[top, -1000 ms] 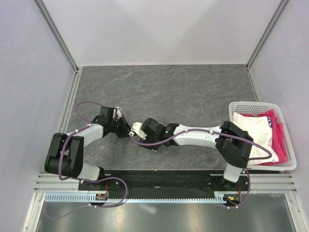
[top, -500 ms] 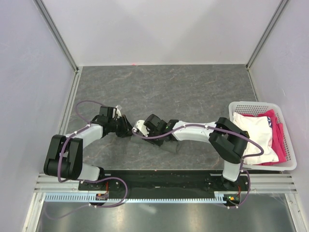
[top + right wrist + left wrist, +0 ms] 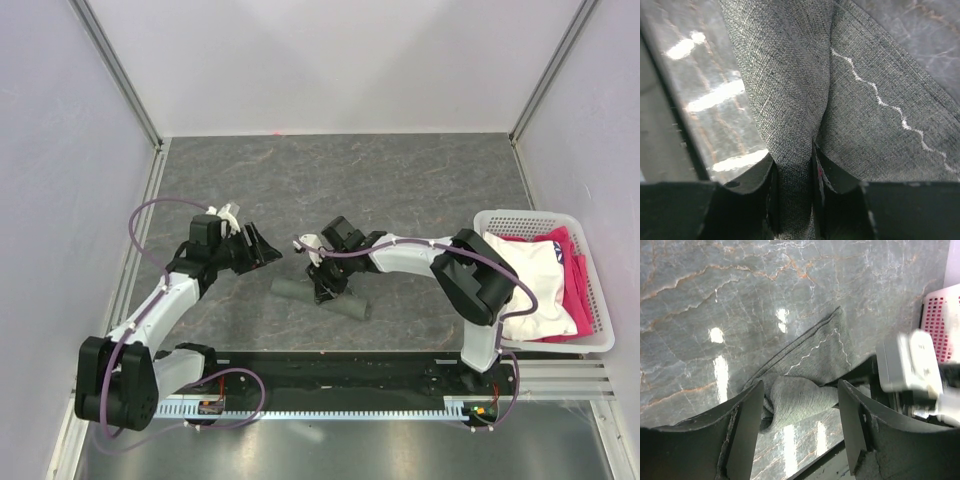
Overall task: Fold the napkin, place the utensils inside, and roll it up
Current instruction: Roll the napkin with the utensil
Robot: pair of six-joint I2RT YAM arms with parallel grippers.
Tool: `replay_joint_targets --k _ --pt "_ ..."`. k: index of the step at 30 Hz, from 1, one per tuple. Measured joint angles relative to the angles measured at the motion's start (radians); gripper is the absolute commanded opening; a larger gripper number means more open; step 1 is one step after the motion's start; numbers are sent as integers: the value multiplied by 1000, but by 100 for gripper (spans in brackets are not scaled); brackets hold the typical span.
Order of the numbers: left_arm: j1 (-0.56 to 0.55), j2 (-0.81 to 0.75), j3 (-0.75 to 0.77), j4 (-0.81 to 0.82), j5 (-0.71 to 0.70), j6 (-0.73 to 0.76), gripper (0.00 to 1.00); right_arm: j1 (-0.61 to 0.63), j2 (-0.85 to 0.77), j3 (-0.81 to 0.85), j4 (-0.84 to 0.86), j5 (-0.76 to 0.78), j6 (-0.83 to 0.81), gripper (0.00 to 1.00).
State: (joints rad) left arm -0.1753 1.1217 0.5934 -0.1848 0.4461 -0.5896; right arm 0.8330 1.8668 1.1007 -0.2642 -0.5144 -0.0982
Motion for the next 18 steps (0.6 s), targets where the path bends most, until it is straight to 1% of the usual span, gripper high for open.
replay_joint_targets --k 7,9,13,18 --pt "0 -55 -79 18 9 0 59 -75 107 69 -29 -237 60 33" --pt "0 -55 -95 34 18 0 56 -92 138 93 -50 -290 71 33" --pt "0 -47 -120 85 46 -1 52 -117 190 137 -93 -365 79 33" --pt "-5 2 -150 148 76 -1 48 -130 226 163 -126 -421 80 33"
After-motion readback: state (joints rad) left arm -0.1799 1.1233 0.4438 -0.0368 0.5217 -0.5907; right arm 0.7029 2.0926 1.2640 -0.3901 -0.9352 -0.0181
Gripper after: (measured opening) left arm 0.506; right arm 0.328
